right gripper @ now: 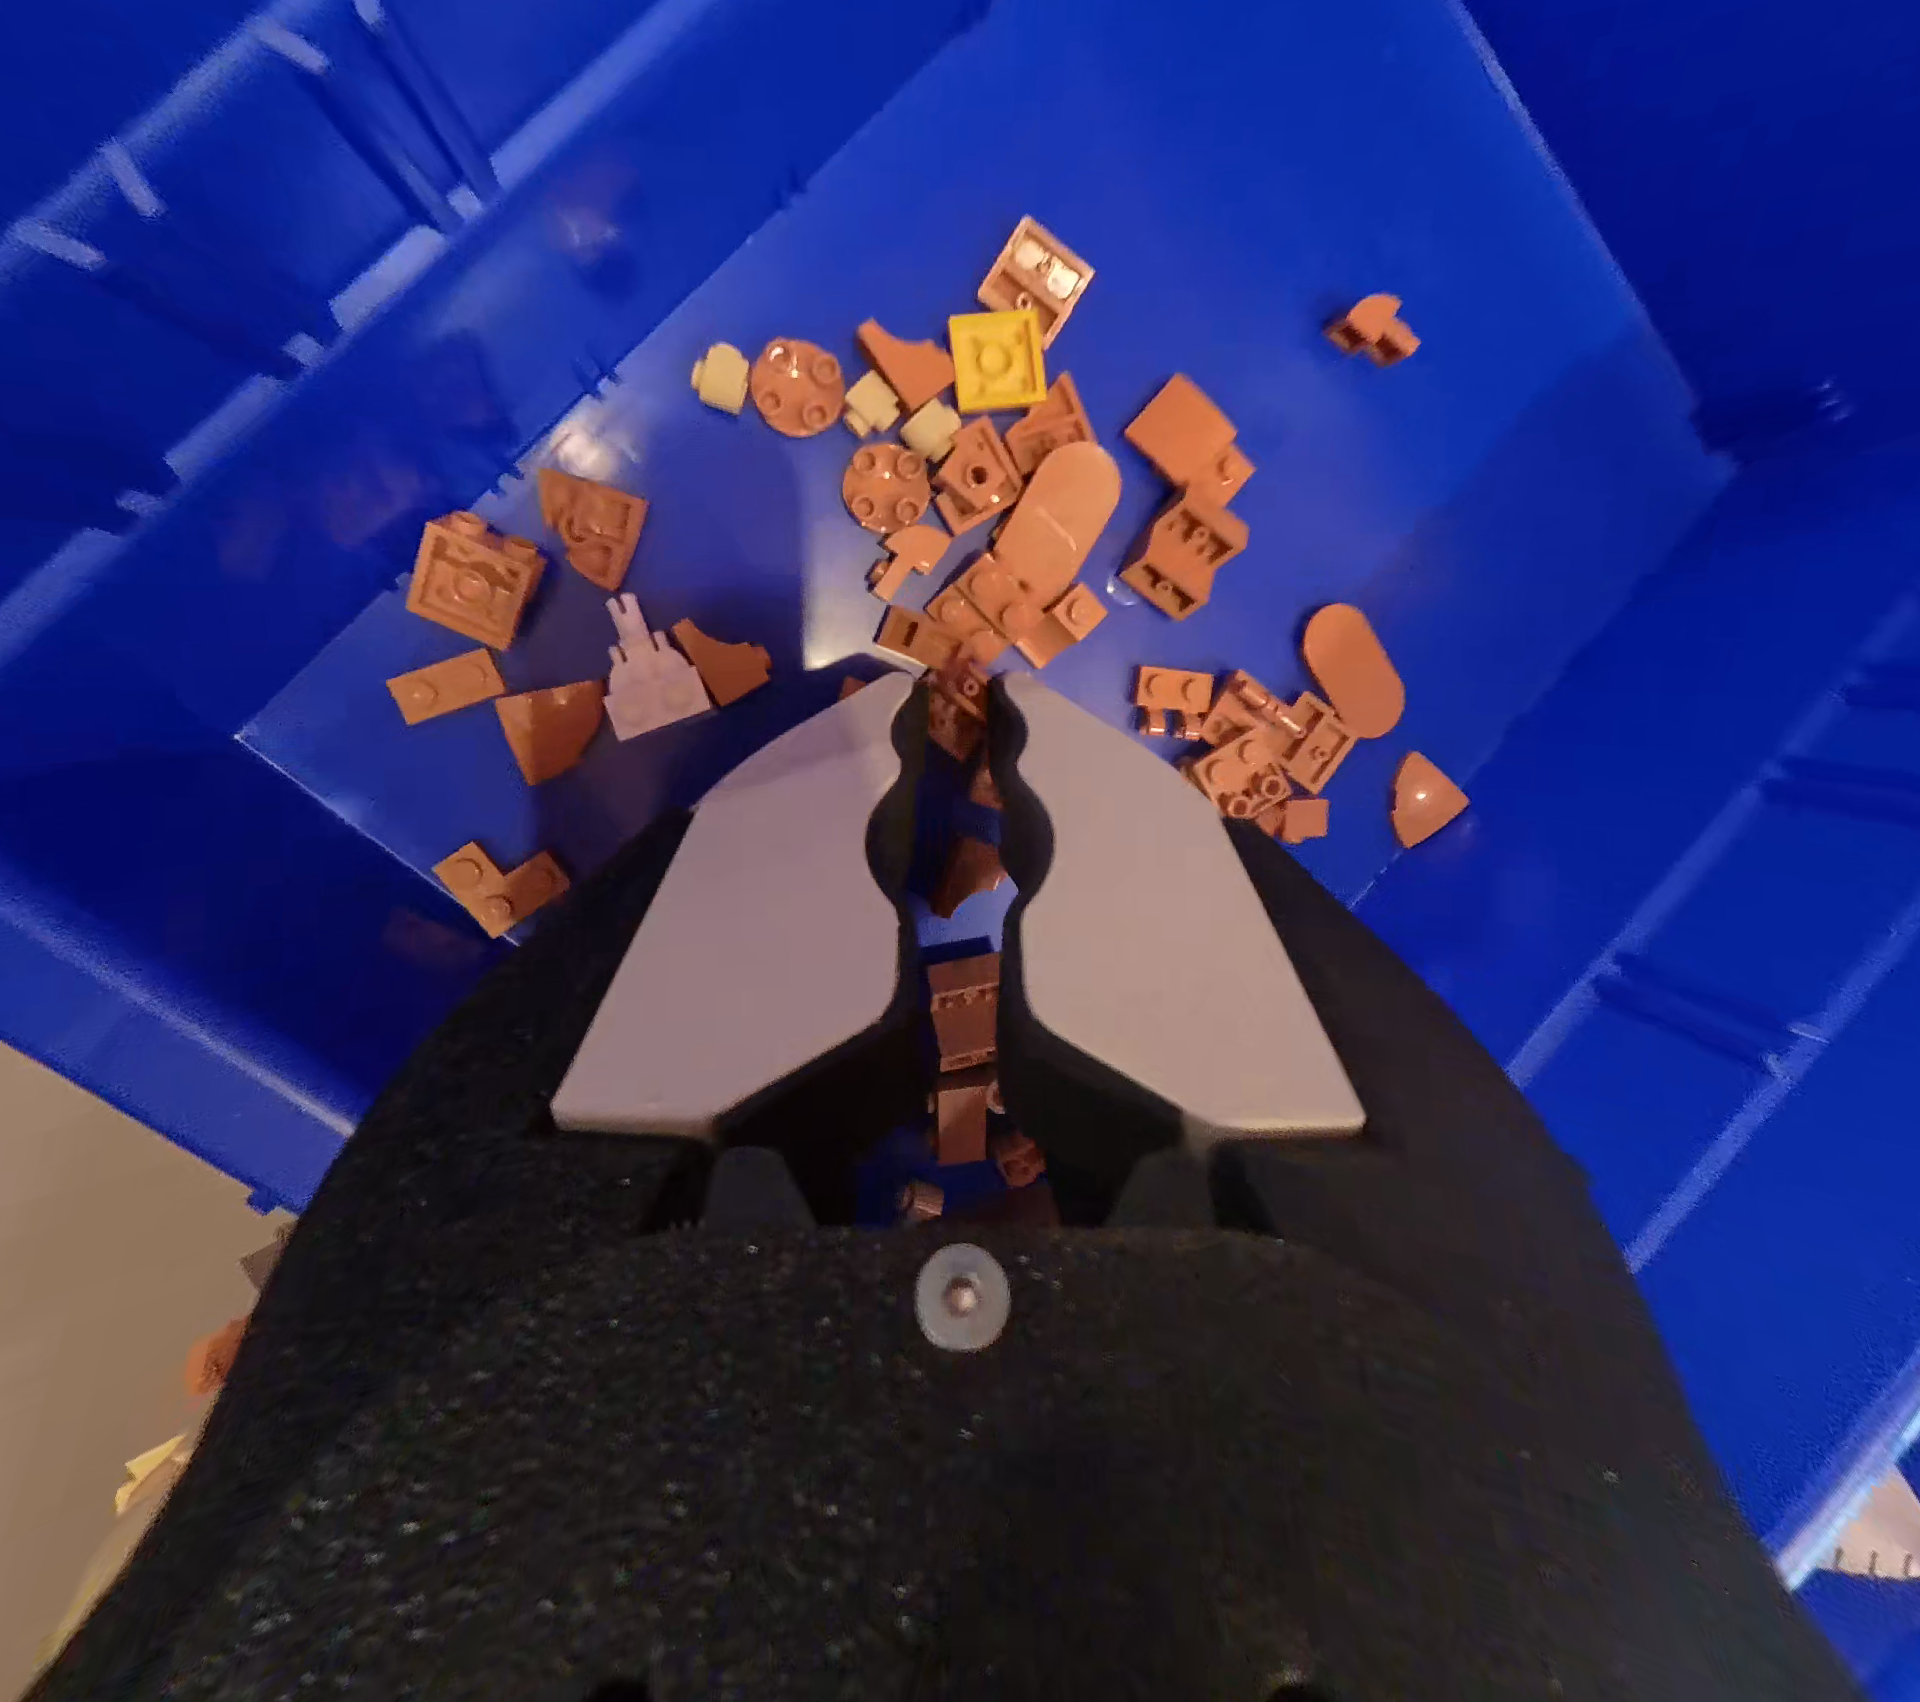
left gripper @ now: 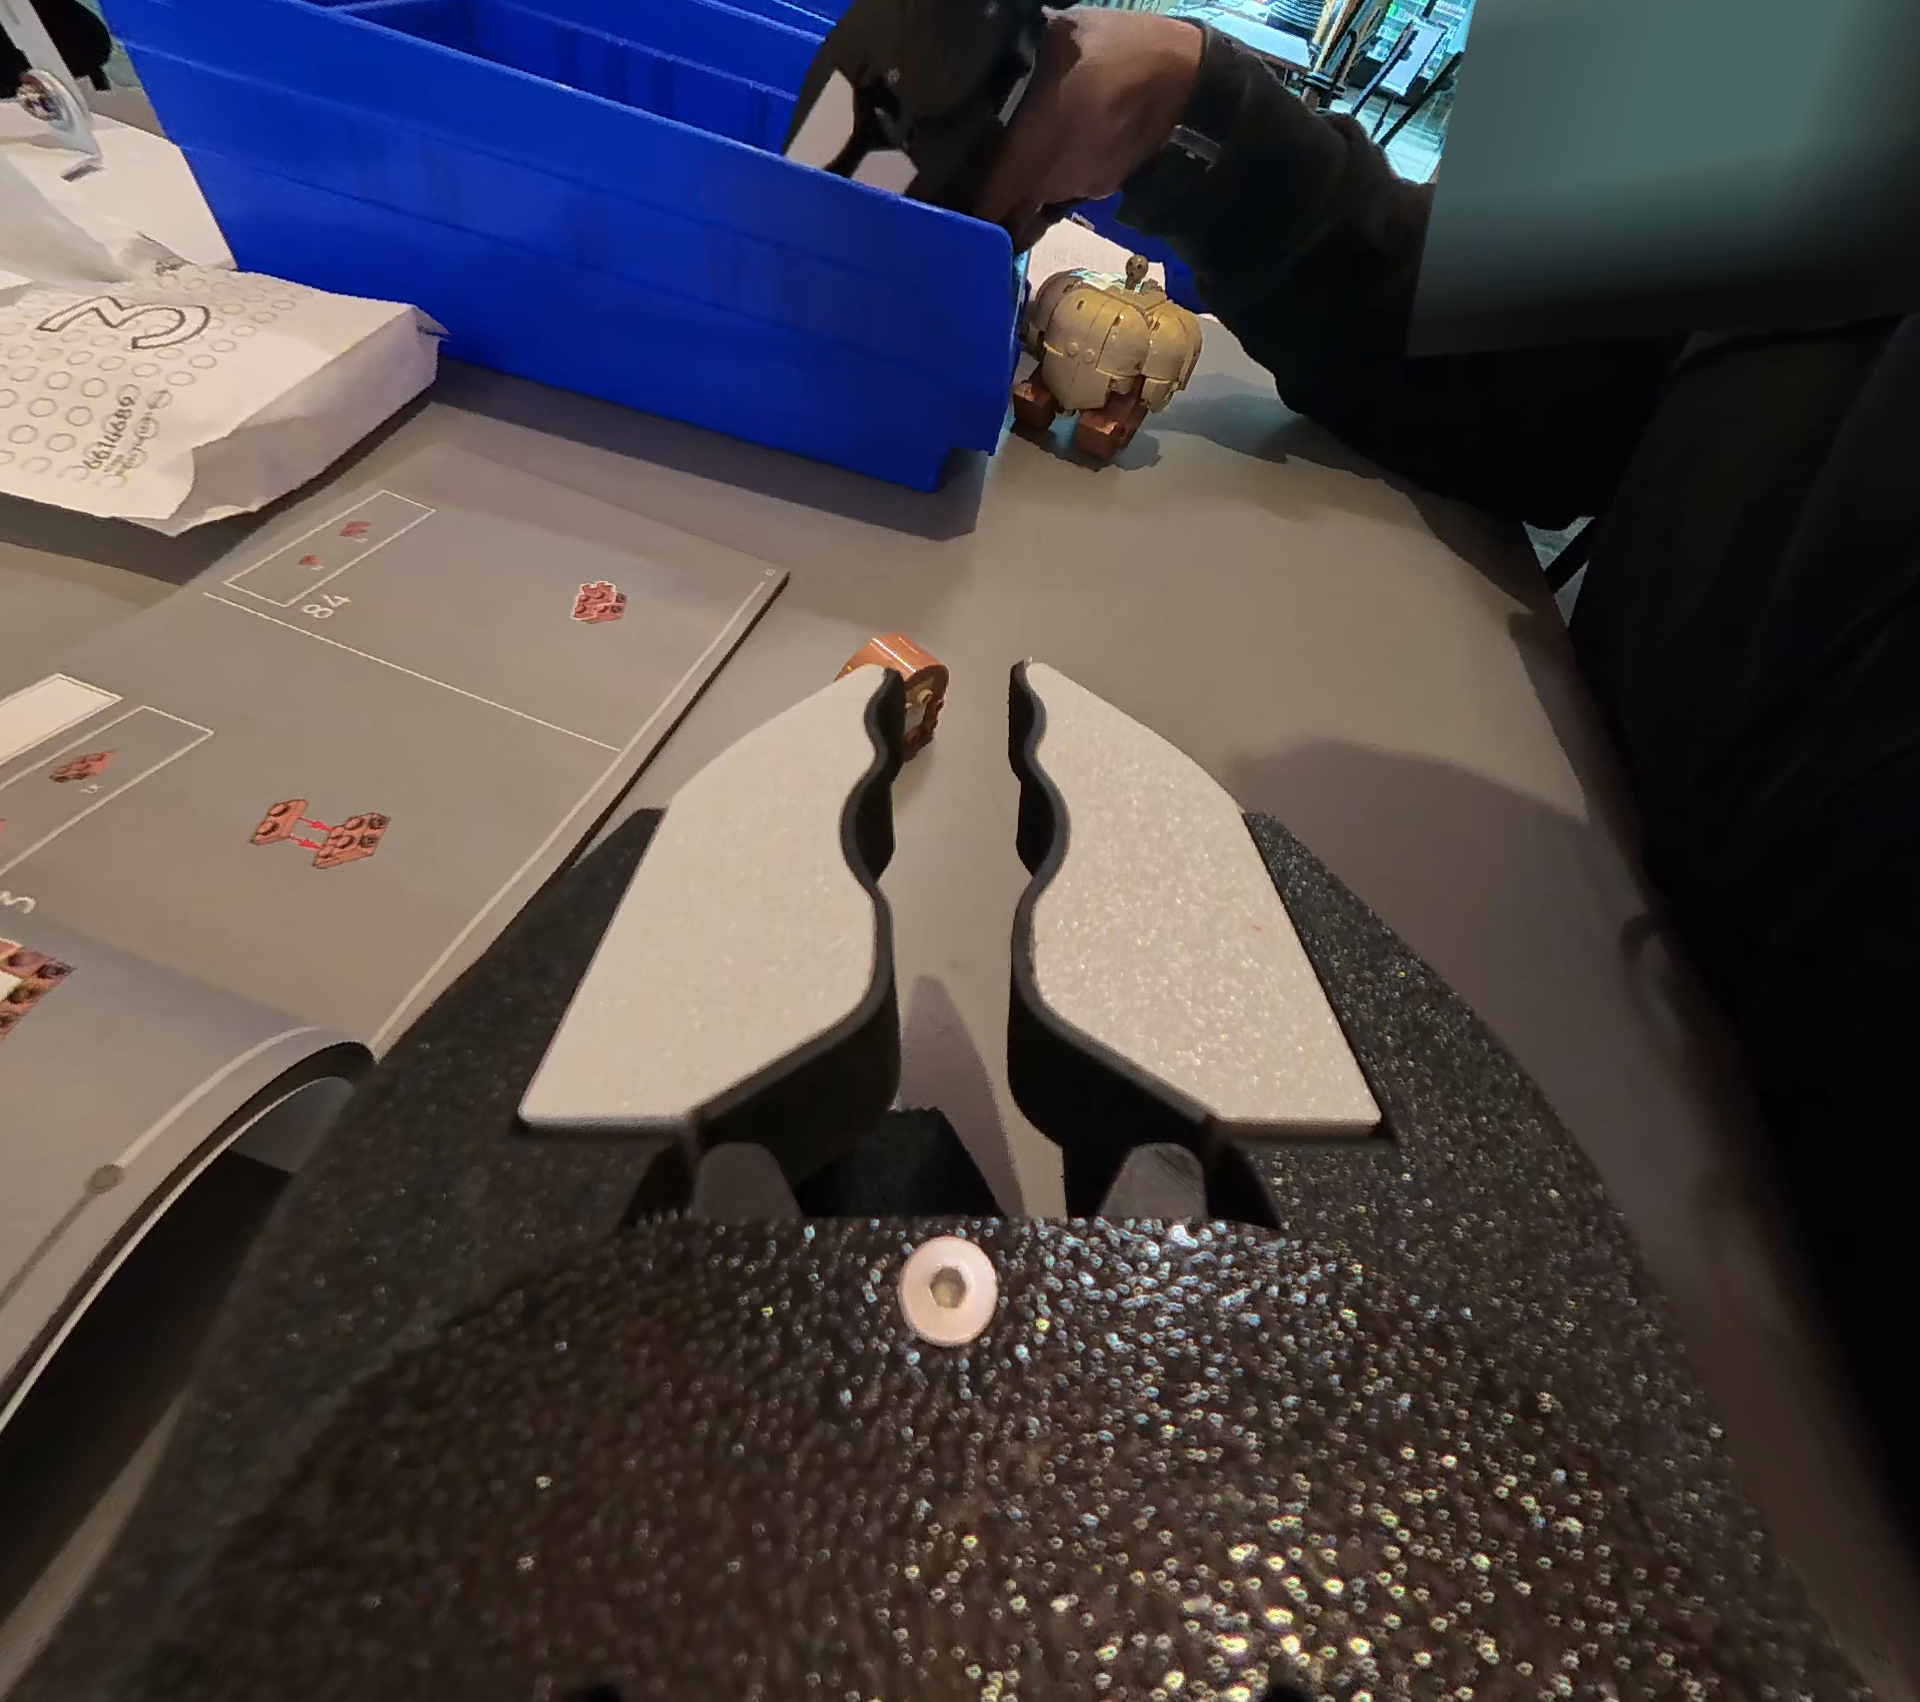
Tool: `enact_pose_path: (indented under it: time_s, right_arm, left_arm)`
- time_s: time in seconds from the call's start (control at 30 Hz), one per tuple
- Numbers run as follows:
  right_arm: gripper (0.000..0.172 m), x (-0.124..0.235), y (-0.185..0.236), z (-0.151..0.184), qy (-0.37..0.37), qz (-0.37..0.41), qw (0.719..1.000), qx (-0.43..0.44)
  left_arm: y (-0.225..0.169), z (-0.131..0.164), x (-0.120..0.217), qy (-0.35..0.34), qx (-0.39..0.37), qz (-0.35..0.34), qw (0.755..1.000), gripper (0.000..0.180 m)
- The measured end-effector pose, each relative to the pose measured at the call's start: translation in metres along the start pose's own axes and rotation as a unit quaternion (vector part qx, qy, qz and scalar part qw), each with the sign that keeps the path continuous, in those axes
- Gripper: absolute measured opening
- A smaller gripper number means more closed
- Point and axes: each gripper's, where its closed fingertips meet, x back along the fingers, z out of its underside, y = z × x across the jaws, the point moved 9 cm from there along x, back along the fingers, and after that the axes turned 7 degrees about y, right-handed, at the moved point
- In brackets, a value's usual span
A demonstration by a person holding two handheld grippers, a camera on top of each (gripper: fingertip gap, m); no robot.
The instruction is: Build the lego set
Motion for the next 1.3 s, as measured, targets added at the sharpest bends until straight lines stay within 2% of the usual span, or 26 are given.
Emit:
enact_pose_path:
  time_s: [0.17, 0.63, 0.77, 0.97, 1.17, 1.3]
  right_arm:
    - [0.007, -0.006, -0.002, 0.002, 0.036, 0.013, 0.999, 0.008]
    - [0.006, -0.005, -0.006, 0.005, 0.044, 0.003, 0.999, -0.002]
    - [0.012, -0.003, -0.007, 0.005, 0.041, 0.004, 0.999, -0.005]
    - [0.013, 0.016, -0.016, -0.005, -0.025, 0.043, 0.998, -0.041]
    - [0.013, 0.018, -0.014, -0.013, -0.066, 0.059, 0.995, -0.039]
    - [0.014, 0.032, -0.01, -0.019, -0.124, 0.063, 0.99, -0.037]
  left_arm:
    - [-0.001, 0.0, -0.001, 0.004, -0.004, -0.001, 1.0, 0.019]
    - [-0.002, 0.001, -0.001, 0.01, -0.006, -0.002, 1.0, 0.019]
    - [-0.002, 0.001, -0.001, 0.01, -0.005, -0.002, 1.0, 0.019]
    - [-0.001, 0.001, -0.001, 0.009, -0.001, -0.001, 1.0, 0.019]
    - [-0.001, 0.001, 0.0, 0.005, -0.001, -0.002, 1.0, 0.019]
    - [-0.001, 0.001, 0.0, 0.003, -0.005, -0.008, 1.0, 0.018]
